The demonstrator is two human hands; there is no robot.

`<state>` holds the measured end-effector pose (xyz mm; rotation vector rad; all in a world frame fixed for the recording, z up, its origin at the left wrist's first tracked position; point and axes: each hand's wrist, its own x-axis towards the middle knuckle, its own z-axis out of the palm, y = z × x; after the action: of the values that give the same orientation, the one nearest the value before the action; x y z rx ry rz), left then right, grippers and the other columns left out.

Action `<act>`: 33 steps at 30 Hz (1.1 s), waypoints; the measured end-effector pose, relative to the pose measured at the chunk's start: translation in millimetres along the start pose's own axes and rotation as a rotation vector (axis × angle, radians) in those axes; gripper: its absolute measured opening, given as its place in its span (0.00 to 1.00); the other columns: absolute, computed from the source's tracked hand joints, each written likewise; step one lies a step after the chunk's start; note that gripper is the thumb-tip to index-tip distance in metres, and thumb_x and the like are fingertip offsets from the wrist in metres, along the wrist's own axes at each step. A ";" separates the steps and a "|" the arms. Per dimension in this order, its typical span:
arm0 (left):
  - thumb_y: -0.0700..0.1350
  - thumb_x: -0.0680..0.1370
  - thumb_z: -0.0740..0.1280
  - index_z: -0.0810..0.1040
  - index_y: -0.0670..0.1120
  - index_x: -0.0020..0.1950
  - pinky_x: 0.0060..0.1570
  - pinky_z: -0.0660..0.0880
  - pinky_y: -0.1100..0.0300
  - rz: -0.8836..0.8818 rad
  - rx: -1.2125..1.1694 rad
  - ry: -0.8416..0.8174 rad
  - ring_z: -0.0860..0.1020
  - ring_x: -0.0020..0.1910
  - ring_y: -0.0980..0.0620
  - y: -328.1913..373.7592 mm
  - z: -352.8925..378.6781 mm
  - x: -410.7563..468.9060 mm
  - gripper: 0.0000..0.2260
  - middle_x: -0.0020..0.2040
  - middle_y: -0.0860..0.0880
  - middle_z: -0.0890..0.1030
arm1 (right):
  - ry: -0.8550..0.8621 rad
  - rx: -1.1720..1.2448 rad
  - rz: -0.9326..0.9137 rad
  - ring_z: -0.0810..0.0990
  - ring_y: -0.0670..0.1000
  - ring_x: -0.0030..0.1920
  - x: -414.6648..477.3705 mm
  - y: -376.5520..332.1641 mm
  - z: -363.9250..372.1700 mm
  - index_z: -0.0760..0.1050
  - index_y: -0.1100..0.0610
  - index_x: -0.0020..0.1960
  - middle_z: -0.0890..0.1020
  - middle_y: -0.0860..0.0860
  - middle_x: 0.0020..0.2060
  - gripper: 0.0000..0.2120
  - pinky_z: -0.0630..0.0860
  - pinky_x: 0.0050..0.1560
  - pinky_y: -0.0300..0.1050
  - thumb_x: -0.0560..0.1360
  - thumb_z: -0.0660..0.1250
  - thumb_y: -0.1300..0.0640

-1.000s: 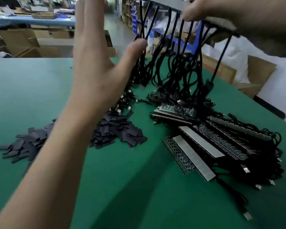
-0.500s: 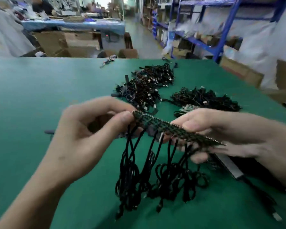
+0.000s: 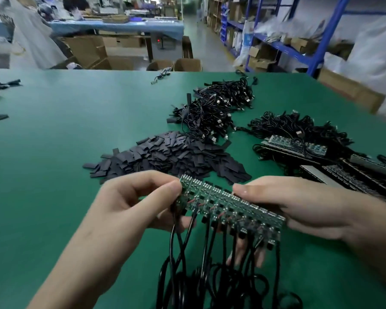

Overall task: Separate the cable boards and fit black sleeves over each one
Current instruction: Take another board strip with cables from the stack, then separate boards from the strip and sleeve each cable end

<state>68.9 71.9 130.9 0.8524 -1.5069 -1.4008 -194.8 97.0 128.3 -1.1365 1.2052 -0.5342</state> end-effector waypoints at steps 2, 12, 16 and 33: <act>0.50 0.72 0.77 0.87 0.47 0.47 0.35 0.80 0.63 -0.198 -0.071 -0.009 0.85 0.34 0.47 -27.1 -0.4 12.5 0.09 0.36 0.45 0.82 | 0.000 0.003 0.028 0.88 0.57 0.49 10.2 7.6 -1.2 0.80 0.59 0.62 0.86 0.60 0.51 0.21 0.86 0.49 0.55 0.83 0.63 0.43; 0.42 0.80 0.70 0.84 0.48 0.52 0.32 0.80 0.60 -0.403 0.148 -0.162 0.84 0.35 0.49 -108.9 -5.6 54.0 0.04 0.39 0.45 0.84 | 0.275 -0.617 0.025 0.80 0.47 0.45 67.0 44.2 -10.5 0.82 0.51 0.50 0.85 0.48 0.47 0.19 0.77 0.59 0.51 0.81 0.63 0.37; 0.46 0.79 0.72 0.85 0.50 0.47 0.37 0.78 0.60 -0.298 0.415 -0.307 0.81 0.37 0.54 -102.4 -9.6 73.7 0.03 0.41 0.46 0.86 | 0.332 -0.686 -0.128 0.79 0.40 0.37 80.2 36.9 2.7 0.83 0.46 0.44 0.84 0.45 0.38 0.09 0.74 0.40 0.39 0.78 0.71 0.42; 0.44 0.73 0.72 0.88 0.45 0.41 0.35 0.77 0.67 -0.361 -0.049 -0.320 0.78 0.32 0.55 -118.0 -27.7 78.0 0.05 0.36 0.46 0.83 | 0.226 -0.480 -0.295 0.81 0.42 0.38 106.3 35.8 16.4 0.84 0.49 0.43 0.86 0.46 0.37 0.04 0.76 0.44 0.41 0.76 0.76 0.51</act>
<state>55.7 -25.1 25.1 0.9351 -1.5991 -1.9055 -152.8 29.1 47.7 -1.7154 1.4138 -0.6267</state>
